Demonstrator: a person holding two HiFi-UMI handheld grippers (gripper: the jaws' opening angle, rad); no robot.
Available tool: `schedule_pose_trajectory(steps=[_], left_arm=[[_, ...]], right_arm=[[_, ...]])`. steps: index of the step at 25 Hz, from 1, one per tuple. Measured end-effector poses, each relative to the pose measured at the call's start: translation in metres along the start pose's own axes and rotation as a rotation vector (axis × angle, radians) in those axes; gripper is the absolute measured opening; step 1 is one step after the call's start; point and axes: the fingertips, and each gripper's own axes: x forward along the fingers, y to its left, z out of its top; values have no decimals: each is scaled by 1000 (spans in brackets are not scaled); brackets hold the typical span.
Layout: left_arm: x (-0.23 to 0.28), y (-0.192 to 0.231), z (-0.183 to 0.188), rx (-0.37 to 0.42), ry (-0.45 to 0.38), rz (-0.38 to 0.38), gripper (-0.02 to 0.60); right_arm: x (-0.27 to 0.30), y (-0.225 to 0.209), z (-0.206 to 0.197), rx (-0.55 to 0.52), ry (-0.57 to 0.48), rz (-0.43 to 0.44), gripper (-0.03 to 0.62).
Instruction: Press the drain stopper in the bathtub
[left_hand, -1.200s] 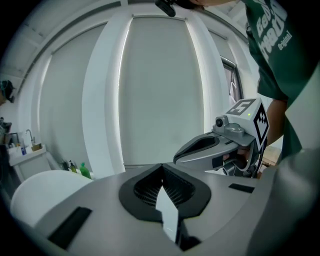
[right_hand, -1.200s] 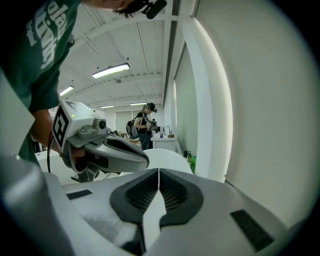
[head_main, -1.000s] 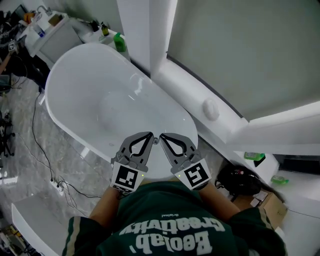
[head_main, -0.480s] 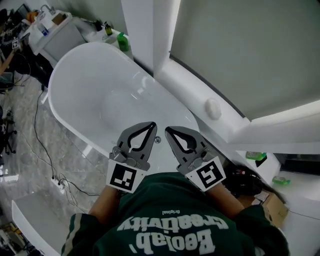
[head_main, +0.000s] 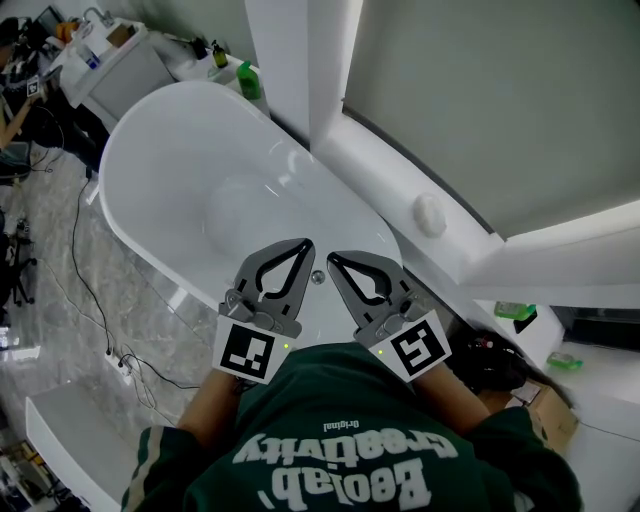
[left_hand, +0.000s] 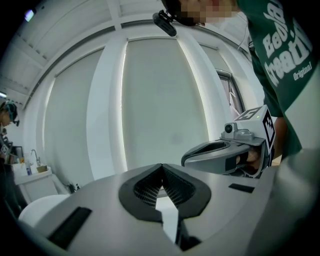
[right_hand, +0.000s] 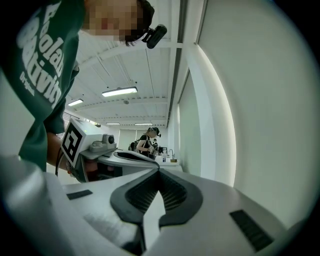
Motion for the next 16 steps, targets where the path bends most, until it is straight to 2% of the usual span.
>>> schedule_pose_trajectory(steps=[5,11,16], left_arm=[[0,3,-1,-43,2,15,9],[-3,1,1,-20,-5,17,9],[-8,2,2,-69,-16,32,9]], right_arm=[[1,1,3,10,-17,3,11],[0,1,5,3,-27,6,11],[1,3,7,-2,-28,13,11]])
